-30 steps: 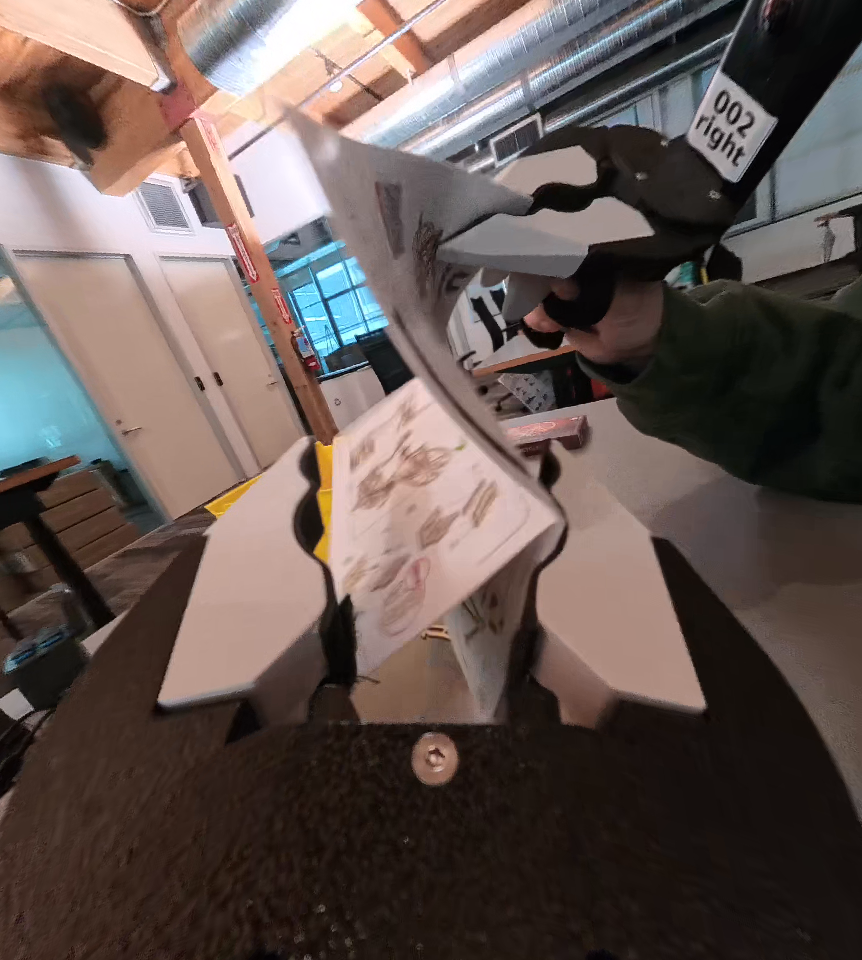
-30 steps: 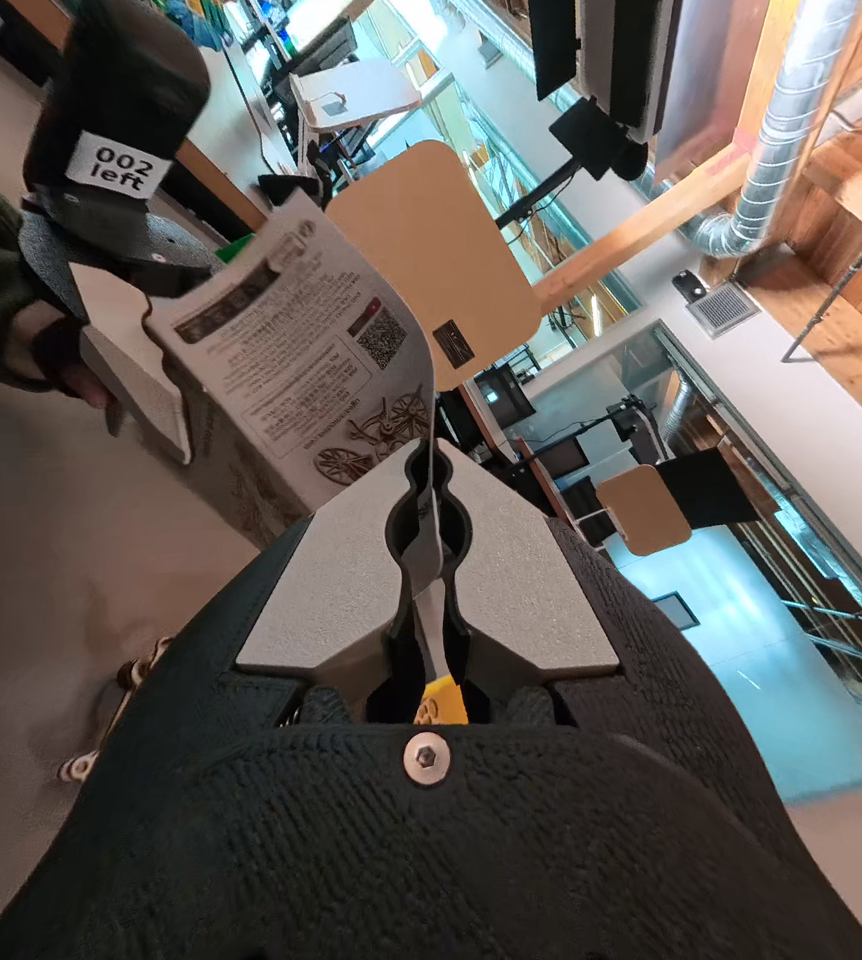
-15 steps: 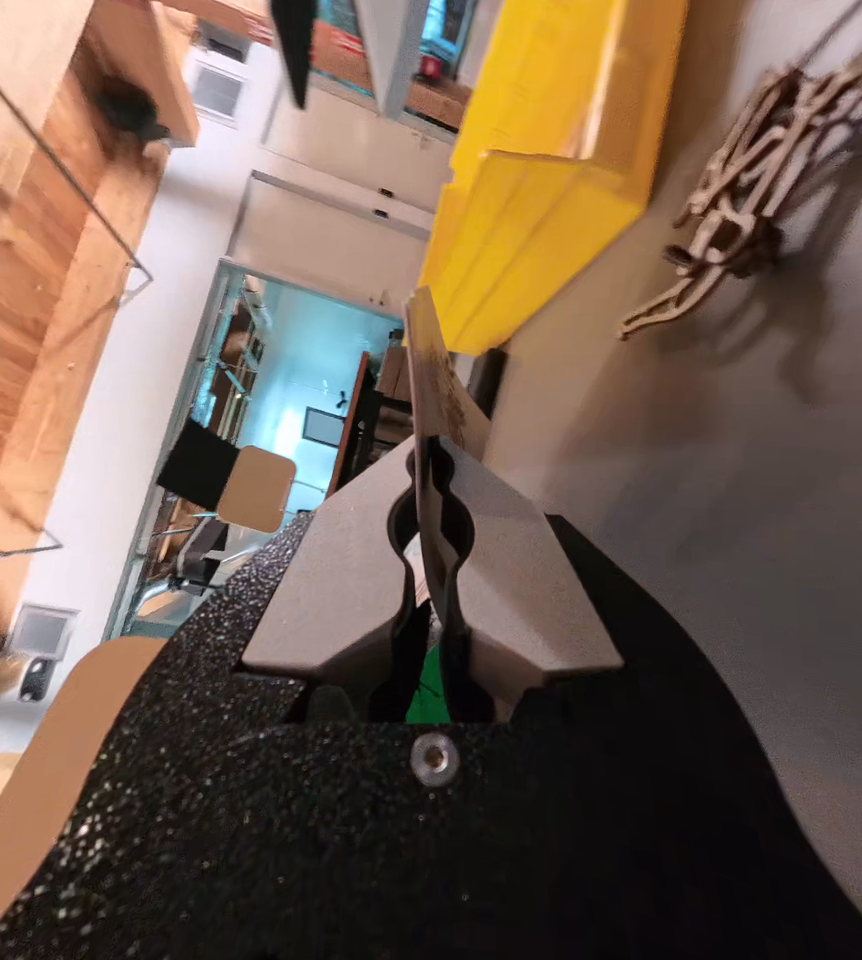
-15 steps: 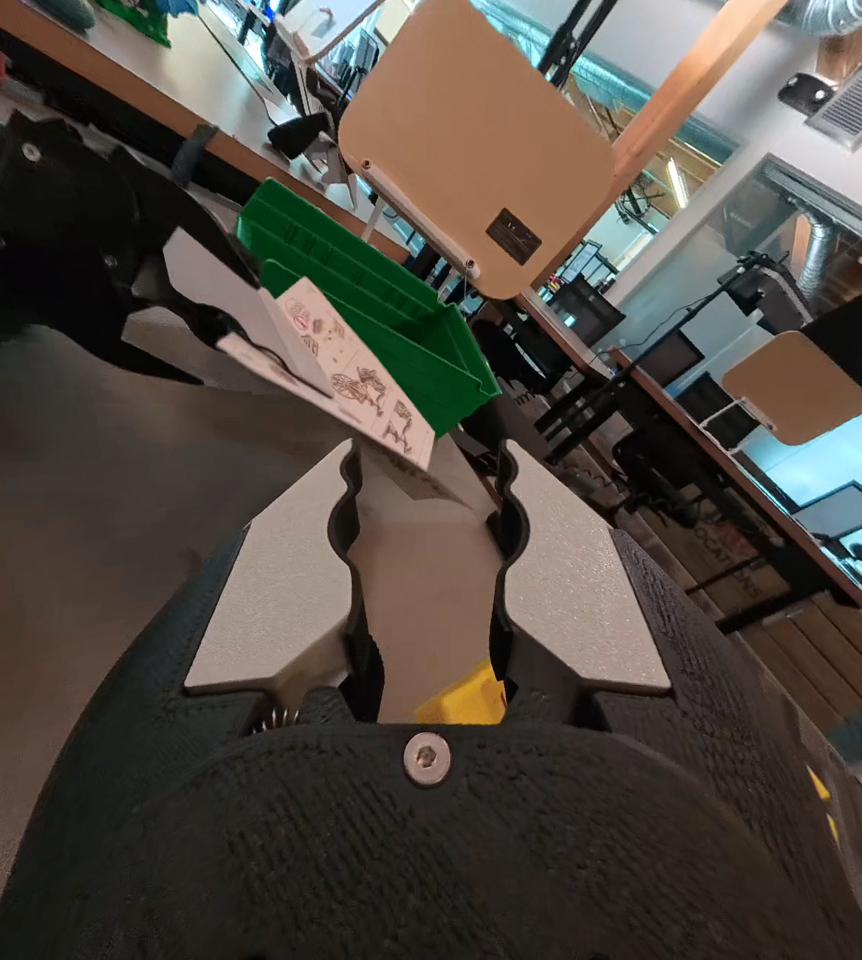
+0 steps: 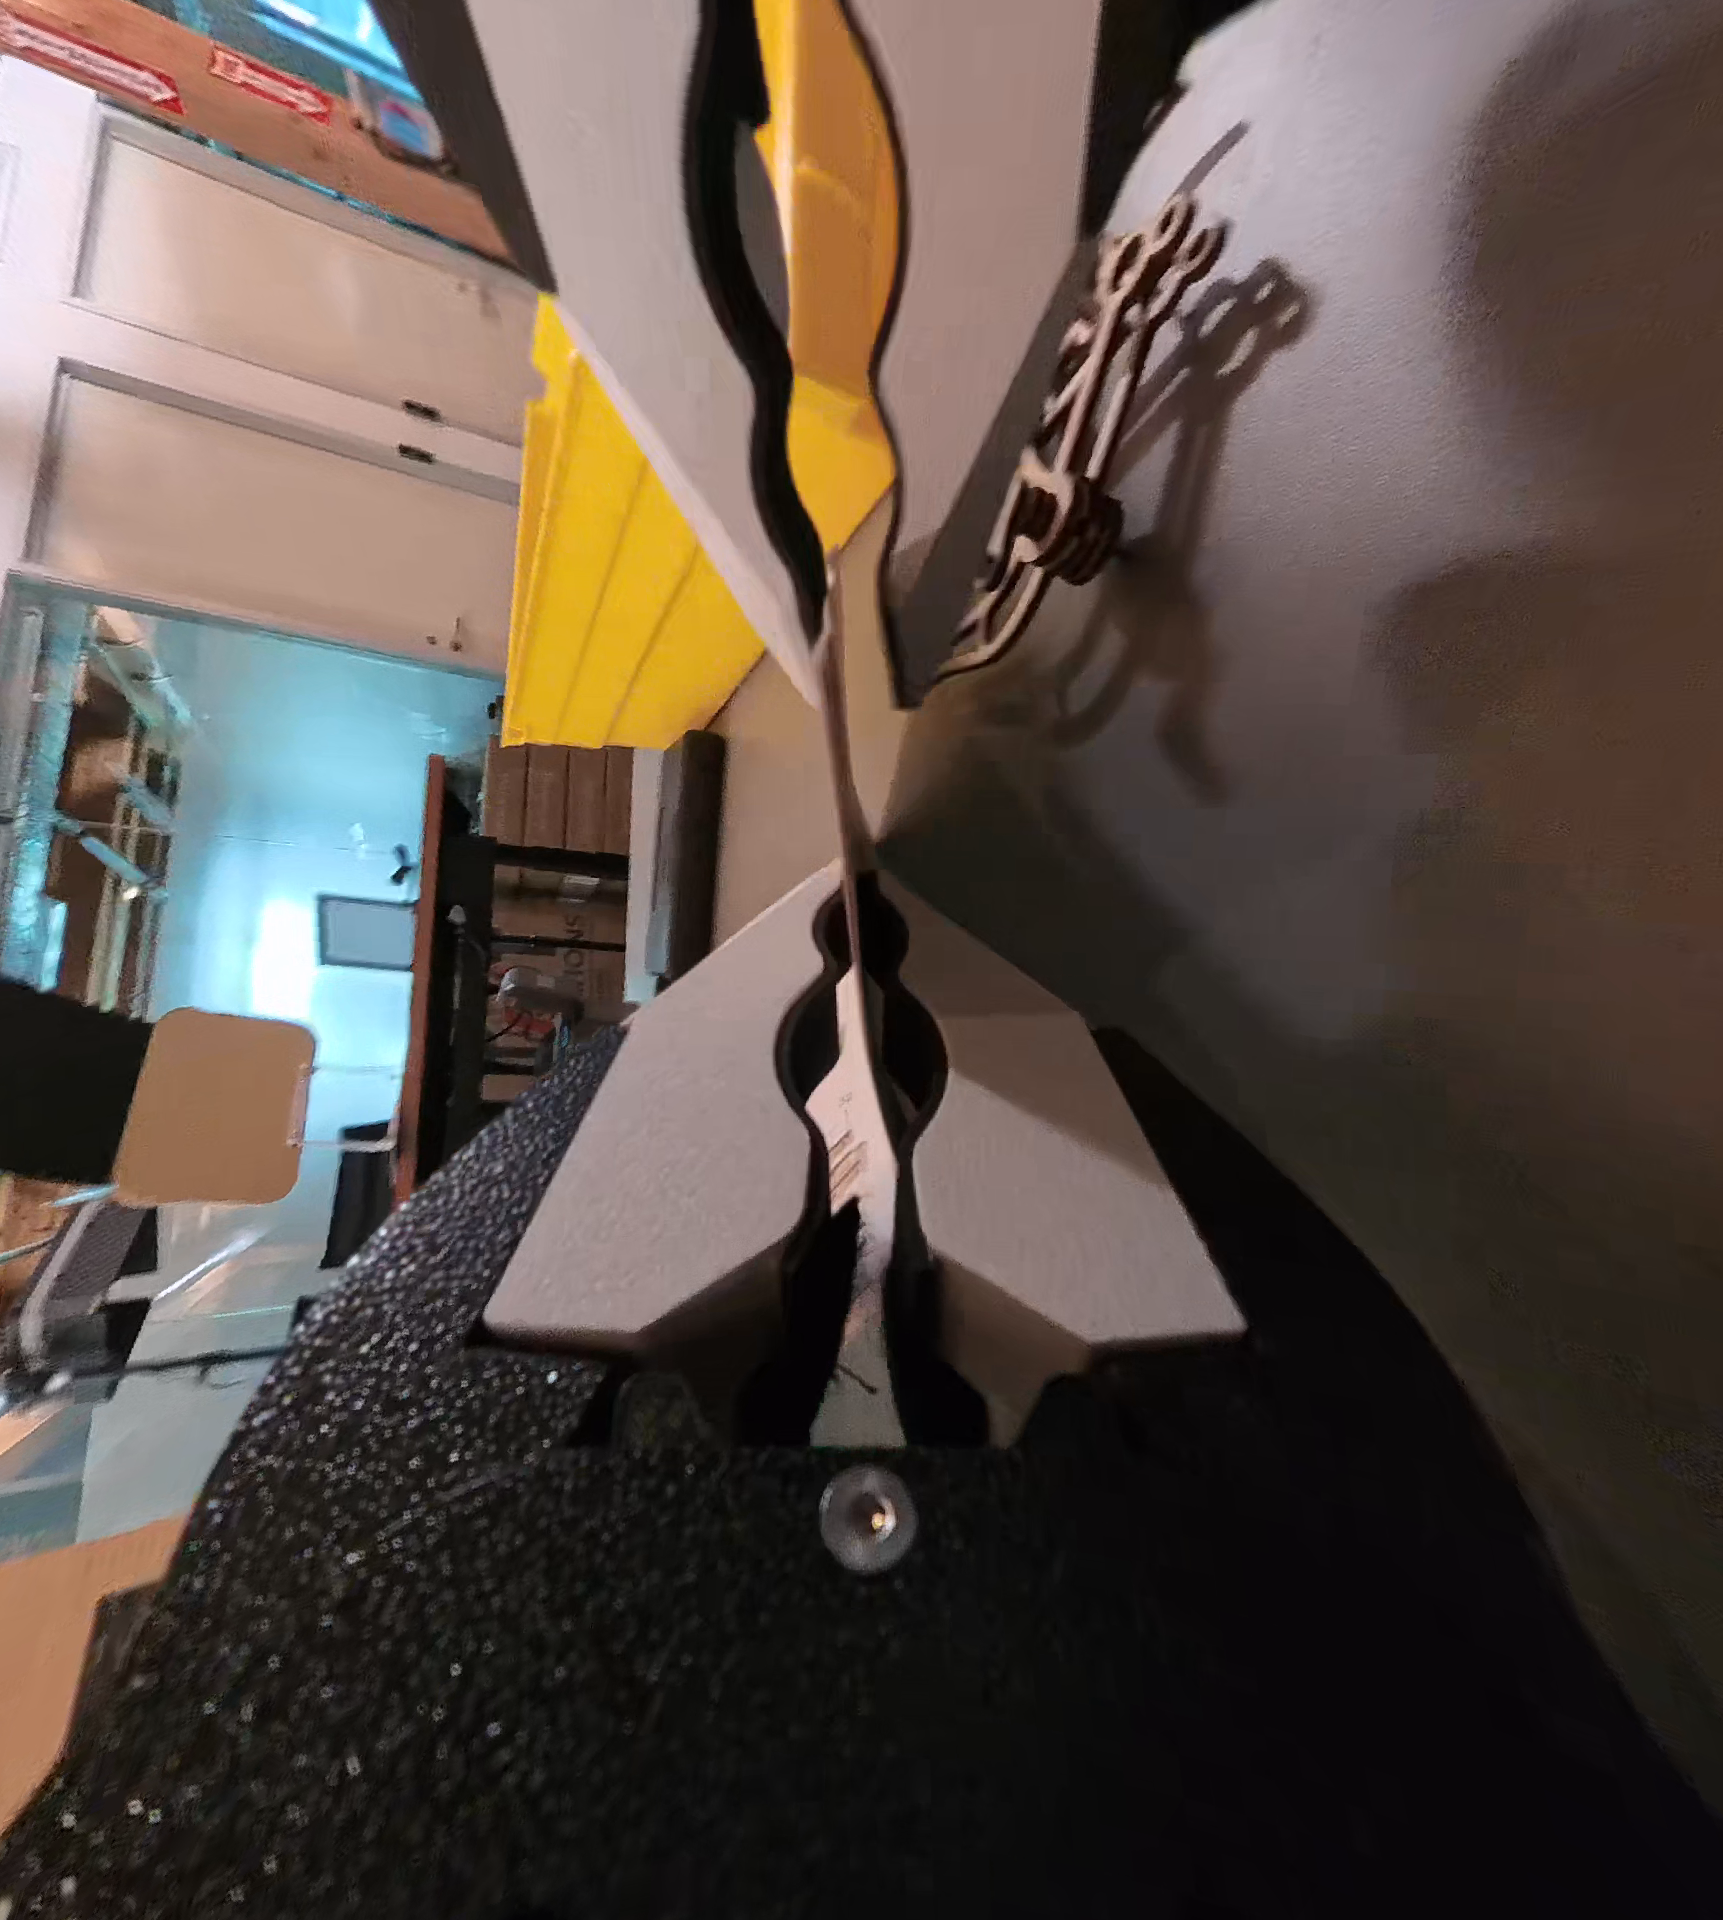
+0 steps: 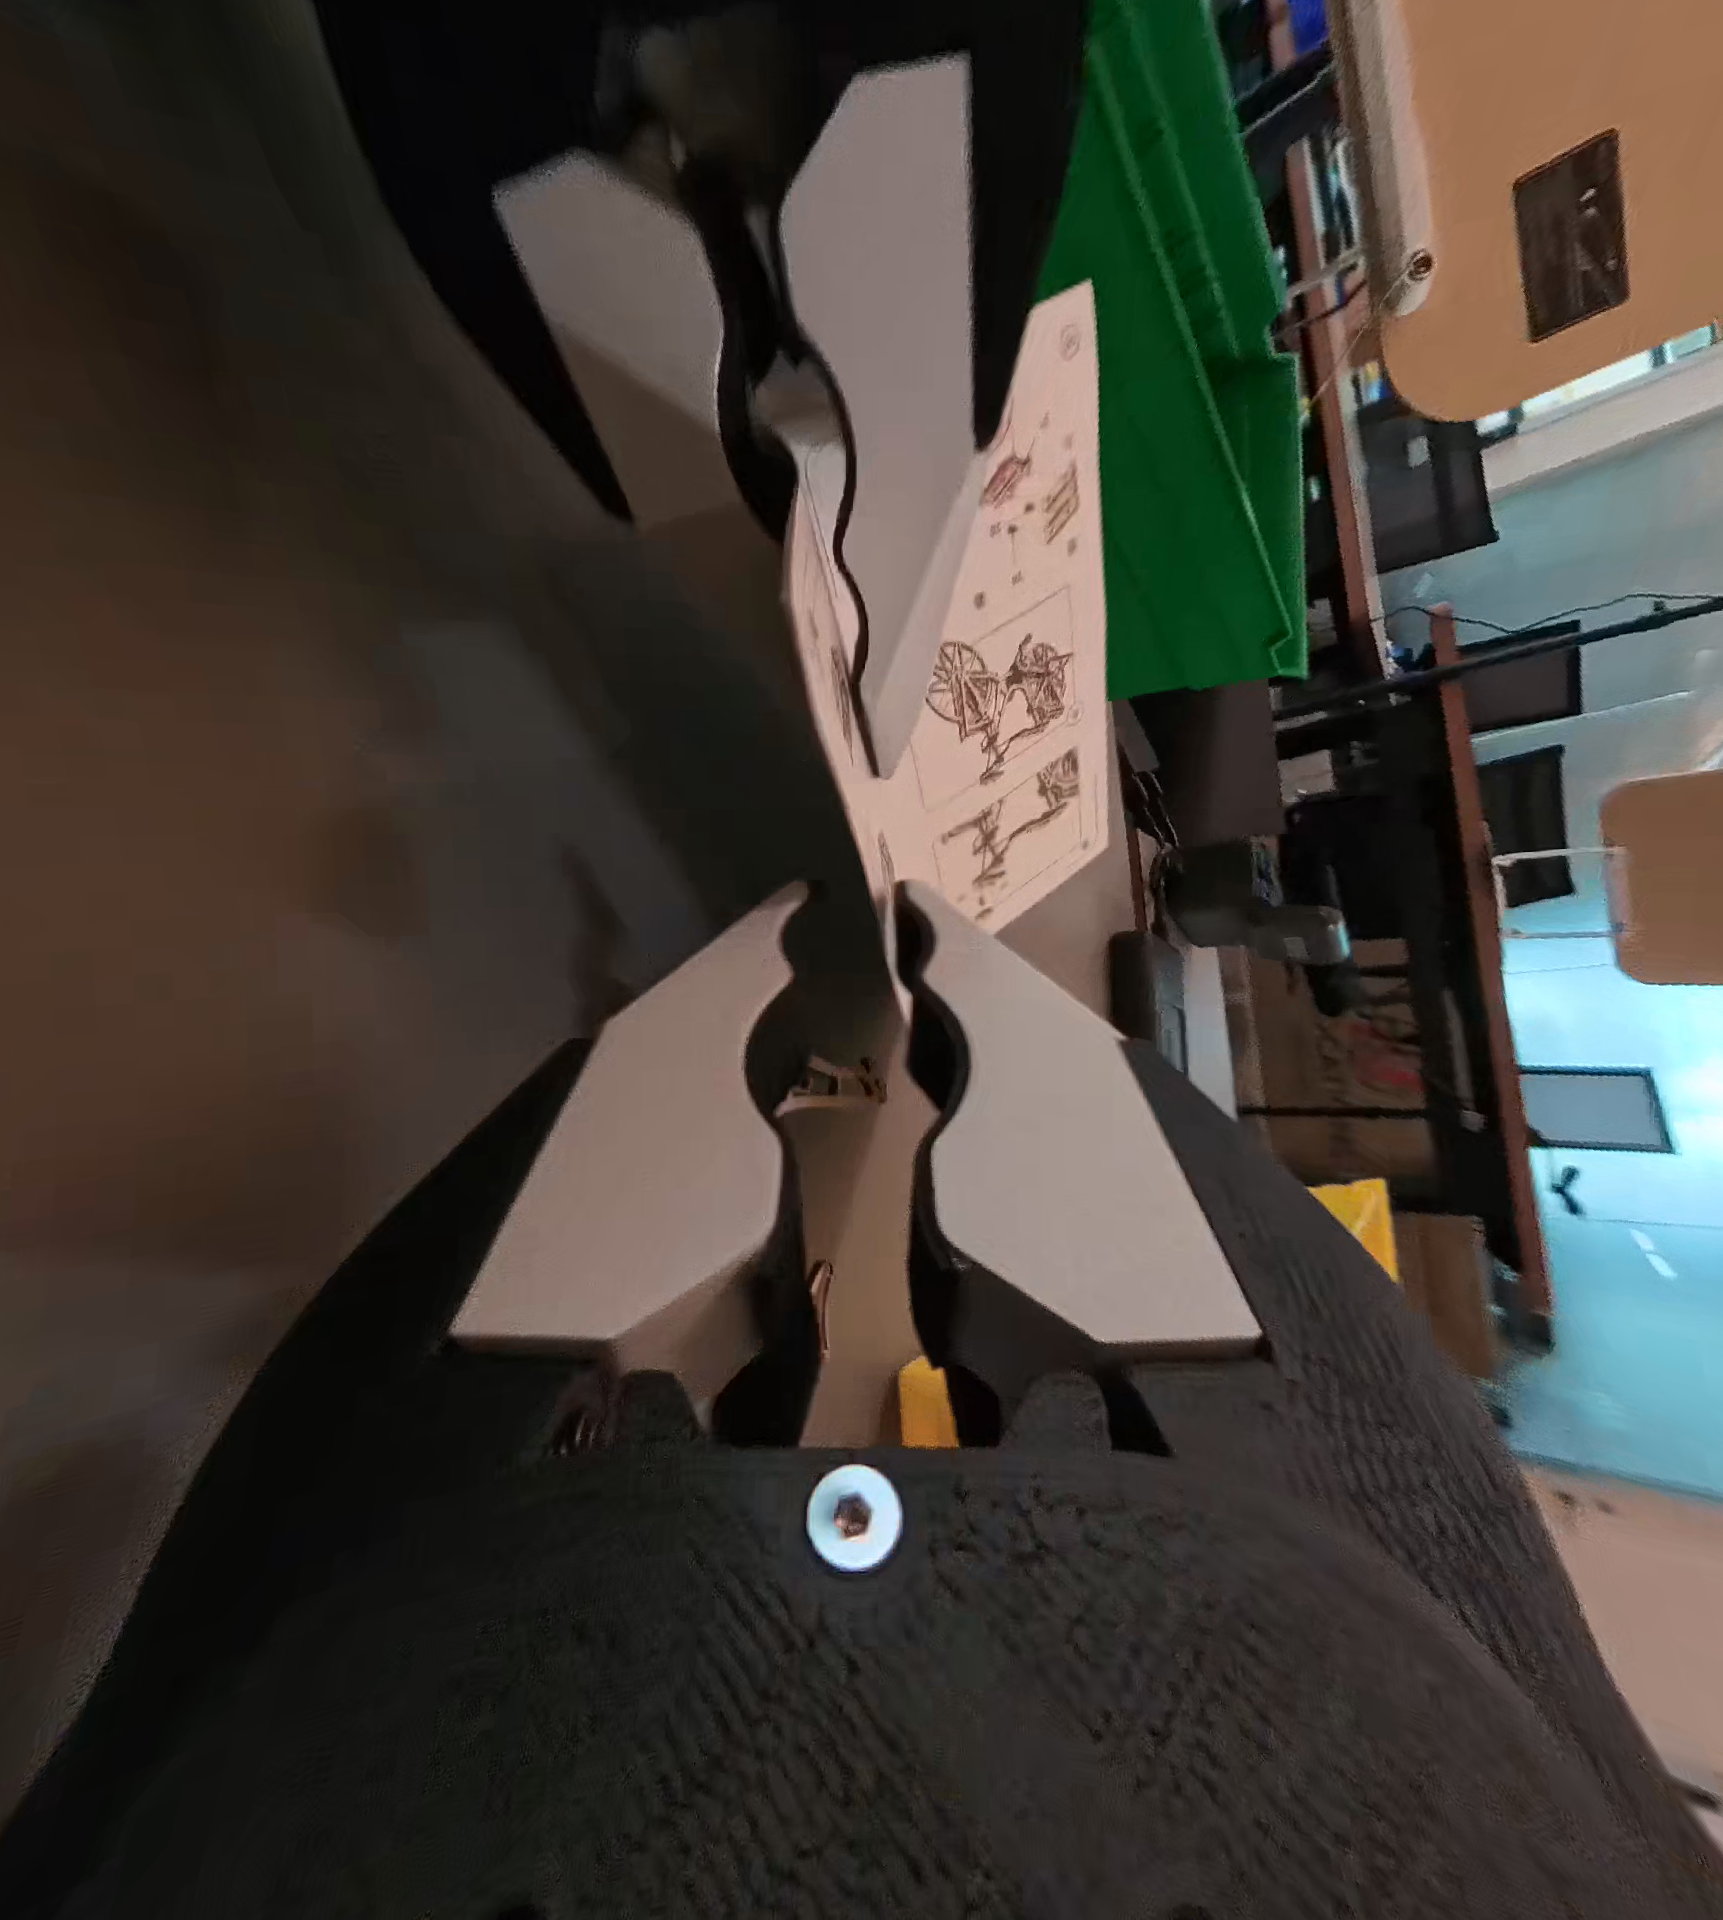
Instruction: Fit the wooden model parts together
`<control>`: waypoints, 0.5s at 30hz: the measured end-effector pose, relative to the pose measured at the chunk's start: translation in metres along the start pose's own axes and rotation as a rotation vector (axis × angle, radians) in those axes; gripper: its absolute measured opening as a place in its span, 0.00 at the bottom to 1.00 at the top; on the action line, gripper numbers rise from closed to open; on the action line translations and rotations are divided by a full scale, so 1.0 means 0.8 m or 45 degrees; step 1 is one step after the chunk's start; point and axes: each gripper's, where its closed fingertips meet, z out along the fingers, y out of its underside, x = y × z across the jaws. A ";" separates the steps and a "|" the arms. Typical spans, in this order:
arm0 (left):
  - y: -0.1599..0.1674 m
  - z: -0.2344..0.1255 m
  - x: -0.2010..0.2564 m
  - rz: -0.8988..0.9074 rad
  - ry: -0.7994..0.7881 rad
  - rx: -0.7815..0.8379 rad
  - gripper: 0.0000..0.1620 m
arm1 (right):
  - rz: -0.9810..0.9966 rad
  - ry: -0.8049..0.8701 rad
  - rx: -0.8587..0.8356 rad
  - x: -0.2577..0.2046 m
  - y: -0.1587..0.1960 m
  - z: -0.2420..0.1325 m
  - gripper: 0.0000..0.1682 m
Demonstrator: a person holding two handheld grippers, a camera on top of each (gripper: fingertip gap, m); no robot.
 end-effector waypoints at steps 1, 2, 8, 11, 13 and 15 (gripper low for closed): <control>-0.004 -0.002 0.009 -0.002 0.066 0.038 0.00 | -0.038 0.018 -0.033 0.000 0.005 0.002 0.00; -0.010 -0.006 0.018 -0.017 0.132 0.089 0.05 | -0.073 0.033 -0.057 -0.001 0.008 0.004 0.00; 0.006 -0.025 0.004 -0.137 0.142 0.137 0.35 | -0.127 0.081 -0.037 0.003 0.012 0.004 0.00; 0.027 -0.030 -0.003 -0.143 0.118 0.068 0.43 | -0.139 0.085 0.001 0.001 0.008 0.003 0.00; 0.042 -0.031 0.000 -0.133 0.135 0.005 0.46 | -0.145 0.087 0.011 0.001 0.007 0.003 0.00; 0.051 -0.031 0.003 -0.139 0.159 -0.034 0.47 | -0.151 0.105 0.016 0.003 0.007 0.003 0.00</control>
